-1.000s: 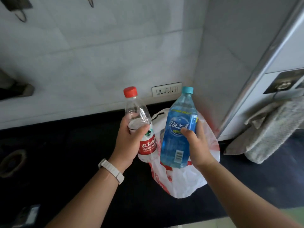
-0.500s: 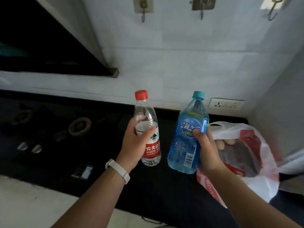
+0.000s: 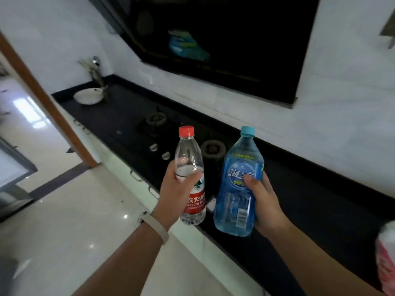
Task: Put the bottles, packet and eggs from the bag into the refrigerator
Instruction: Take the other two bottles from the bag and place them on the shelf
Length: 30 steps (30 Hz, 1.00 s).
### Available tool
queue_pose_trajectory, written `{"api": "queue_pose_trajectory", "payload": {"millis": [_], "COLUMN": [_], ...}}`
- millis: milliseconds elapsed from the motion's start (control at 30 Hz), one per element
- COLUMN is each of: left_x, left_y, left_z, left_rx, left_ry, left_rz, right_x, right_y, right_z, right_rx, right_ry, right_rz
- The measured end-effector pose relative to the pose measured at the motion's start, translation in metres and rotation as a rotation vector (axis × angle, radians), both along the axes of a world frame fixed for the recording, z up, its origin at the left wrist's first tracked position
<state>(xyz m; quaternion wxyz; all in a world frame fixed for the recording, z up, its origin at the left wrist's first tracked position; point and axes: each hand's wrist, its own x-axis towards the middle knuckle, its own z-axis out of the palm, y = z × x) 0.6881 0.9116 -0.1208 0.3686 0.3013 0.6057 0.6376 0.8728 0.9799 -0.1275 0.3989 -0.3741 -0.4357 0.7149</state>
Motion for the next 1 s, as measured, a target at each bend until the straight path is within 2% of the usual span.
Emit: {"api": "queue_pose_trajectory", "payload": {"millis": [267,633,1000], "left_x": [-0.115,-0.189,-0.288], "left_y": [-0.1,-0.208,-0.237], "left_z": [0.004,0.001,-0.011], "left_rx": [-0.034,-0.06,-0.161], "left_ry": [0.051,0.033,0.072], "left_rz": [0.307,0.653,0.917], "right_x": [-0.139,-0.274,-0.422], "right_y": [-0.045,-0.093,-0.096], "right_z": [0.006,-0.001,-0.028], "right_rx": [0.03,0.071,0.023], "right_ry": [-0.003,0.024,0.05], "right_rz": [0.26,0.648,0.927]}}
